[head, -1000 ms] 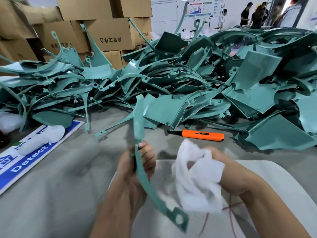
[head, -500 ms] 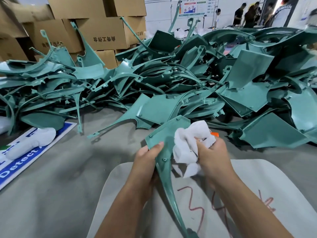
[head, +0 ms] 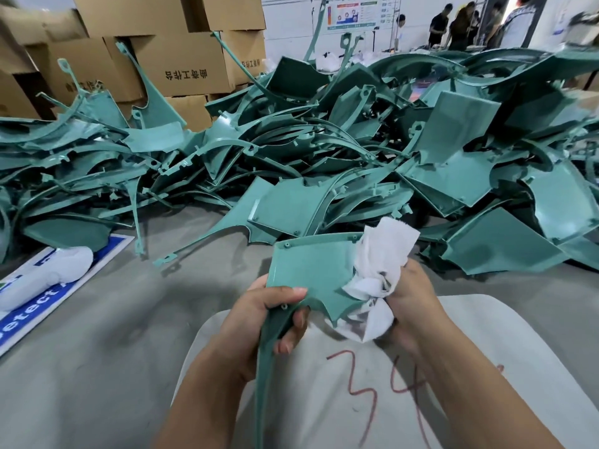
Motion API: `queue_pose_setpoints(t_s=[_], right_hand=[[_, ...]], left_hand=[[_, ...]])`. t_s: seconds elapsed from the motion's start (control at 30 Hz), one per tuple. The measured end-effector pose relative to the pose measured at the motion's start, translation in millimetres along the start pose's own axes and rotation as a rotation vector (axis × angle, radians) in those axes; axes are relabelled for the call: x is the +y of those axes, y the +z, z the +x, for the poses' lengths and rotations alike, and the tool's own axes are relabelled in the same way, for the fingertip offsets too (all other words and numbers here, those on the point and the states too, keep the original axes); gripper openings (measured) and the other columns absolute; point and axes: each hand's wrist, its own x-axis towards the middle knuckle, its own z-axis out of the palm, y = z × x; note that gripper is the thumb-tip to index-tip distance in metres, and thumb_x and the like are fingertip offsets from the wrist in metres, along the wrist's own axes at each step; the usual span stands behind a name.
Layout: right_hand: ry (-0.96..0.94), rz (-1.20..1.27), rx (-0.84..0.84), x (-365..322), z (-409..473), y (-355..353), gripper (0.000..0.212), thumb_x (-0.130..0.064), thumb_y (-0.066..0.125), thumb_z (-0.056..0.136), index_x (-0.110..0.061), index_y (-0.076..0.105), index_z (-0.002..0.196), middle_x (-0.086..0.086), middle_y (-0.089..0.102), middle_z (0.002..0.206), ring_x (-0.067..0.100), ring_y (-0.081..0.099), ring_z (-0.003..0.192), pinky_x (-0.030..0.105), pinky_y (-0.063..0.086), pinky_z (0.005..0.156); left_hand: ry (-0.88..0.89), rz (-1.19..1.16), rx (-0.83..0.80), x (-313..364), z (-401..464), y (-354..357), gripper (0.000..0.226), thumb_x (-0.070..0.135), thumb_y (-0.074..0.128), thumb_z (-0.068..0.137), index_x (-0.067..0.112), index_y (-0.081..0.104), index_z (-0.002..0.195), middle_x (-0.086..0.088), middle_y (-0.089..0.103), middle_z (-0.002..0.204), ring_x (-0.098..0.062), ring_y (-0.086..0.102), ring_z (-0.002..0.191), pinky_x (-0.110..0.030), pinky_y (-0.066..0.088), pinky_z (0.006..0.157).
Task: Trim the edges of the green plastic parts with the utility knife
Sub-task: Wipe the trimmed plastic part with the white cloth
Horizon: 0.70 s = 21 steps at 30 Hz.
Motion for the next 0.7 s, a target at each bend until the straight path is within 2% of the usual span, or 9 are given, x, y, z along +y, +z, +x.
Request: queue_pose_setpoints(t_s=[0.1, 0.2, 0.27, 0.33, 0.4, 0.47, 0.57, 0.63, 0.7], right_hand=[[-0.027, -0.166, 0.057, 0, 6, -11, 0.024, 0.005, 0.06, 0.092, -0.005, 0.061, 0.07, 0.013, 0.053, 0.065, 0.025, 0.051, 0.062, 0.038, 0.047, 0.06], [-0.115, -0.395, 0.218, -4, 18, -25, 0.02, -0.007, 0.067, 0.078, -0.01, 0.057, 0.06, 0.008, 0.046, 0.057, 0.019, 0.038, 0.056, 0.027, 0.034, 0.051], [-0.183, -0.479, 0.237, -7, 26, -33, 0.026, -0.005, 0.067, 0.086, -0.001, 0.056, 0.063, 0.005, 0.046, 0.057, 0.017, 0.035, 0.053, 0.02, 0.029, 0.045], [-0.221, -0.545, 0.157, -11, 28, -38, 0.03, -0.004, 0.068, 0.091, 0.0, 0.057, 0.063, 0.003, 0.05, 0.058, 0.015, 0.037, 0.051, 0.018, 0.029, 0.044], [-0.234, -0.611, -0.029, -16, 25, -41, 0.039, -0.003, 0.072, 0.088, -0.015, 0.056, 0.055, -0.004, 0.05, 0.054, 0.008, 0.036, 0.047, 0.016, 0.029, 0.044], [-0.205, -0.684, -0.223, -22, 18, -42, 0.032, -0.012, 0.072, 0.08, -0.019, 0.056, 0.054, -0.006, 0.047, 0.053, 0.007, 0.034, 0.045, 0.017, 0.028, 0.043], [-0.211, -0.647, -0.442, -26, 13, -45, 0.028, -0.012, 0.063, 0.082, -0.026, 0.065, 0.058, -0.009, 0.052, 0.058, 0.007, 0.038, 0.05, 0.018, 0.032, 0.047], [-0.269, -0.576, -0.482, -27, 13, -46, 0.023, -0.01, 0.069, 0.087, -0.023, 0.07, 0.068, -0.007, 0.057, 0.065, 0.009, 0.045, 0.058, 0.02, 0.037, 0.056], [-0.324, -0.511, -0.418, -26, 13, -46, 0.011, -0.021, 0.08, 0.093, -0.013, 0.076, 0.085, 0.001, 0.062, 0.073, 0.015, 0.051, 0.065, 0.028, 0.04, 0.06]], left_hand=[[-0.031, 0.126, -0.029, 3, -1, -5, 0.031, 0.007, 0.067, 0.075, -0.002, 0.049, 0.098, -0.019, 0.049, 0.058, -0.021, 0.043, 0.025, -0.016, 0.033, 0.029], [-0.102, 0.197, -0.148, 8, -8, -13, 0.032, 0.008, 0.074, 0.073, -0.002, 0.053, 0.095, -0.021, 0.051, 0.058, -0.022, 0.046, 0.026, -0.018, 0.035, 0.029], [-0.166, 0.188, -0.222, 10, -14, -15, 0.029, 0.008, 0.078, 0.072, 0.001, 0.06, 0.093, -0.022, 0.053, 0.059, -0.022, 0.049, 0.027, -0.019, 0.037, 0.029], [-0.195, 0.195, -0.259, 12, -17, -14, 0.026, 0.008, 0.078, 0.071, 0.003, 0.064, 0.092, -0.022, 0.054, 0.058, -0.022, 0.05, 0.027, -0.02, 0.038, 0.028], [-0.232, 0.215, -0.262, 14, -17, -13, 0.04, 0.007, 0.077, 0.069, -0.002, 0.057, 0.102, -0.023, 0.054, 0.058, -0.023, 0.05, 0.027, -0.02, 0.038, 0.028], [-0.278, 0.257, -0.27, 18, -16, -12, 0.05, 0.006, 0.075, 0.069, -0.003, 0.048, 0.11, -0.023, 0.054, 0.06, -0.023, 0.05, 0.028, -0.021, 0.039, 0.028], [-0.32, 0.325, -0.324, 30, -17, -8, 0.038, 0.006, 0.075, 0.07, 0.002, 0.056, 0.102, -0.022, 0.054, 0.061, -0.023, 0.052, 0.029, -0.021, 0.041, 0.029], [-0.335, 0.36, -0.338, 40, -17, -8, 0.033, 0.006, 0.074, 0.071, 0.003, 0.057, 0.099, -0.021, 0.054, 0.061, -0.022, 0.051, 0.028, -0.02, 0.041, 0.029], [-0.36, 0.453, -0.32, 47, -15, -8, 0.037, 0.006, 0.071, 0.073, 0.001, 0.052, 0.104, -0.02, 0.054, 0.06, -0.021, 0.051, 0.028, -0.019, 0.039, 0.03]])
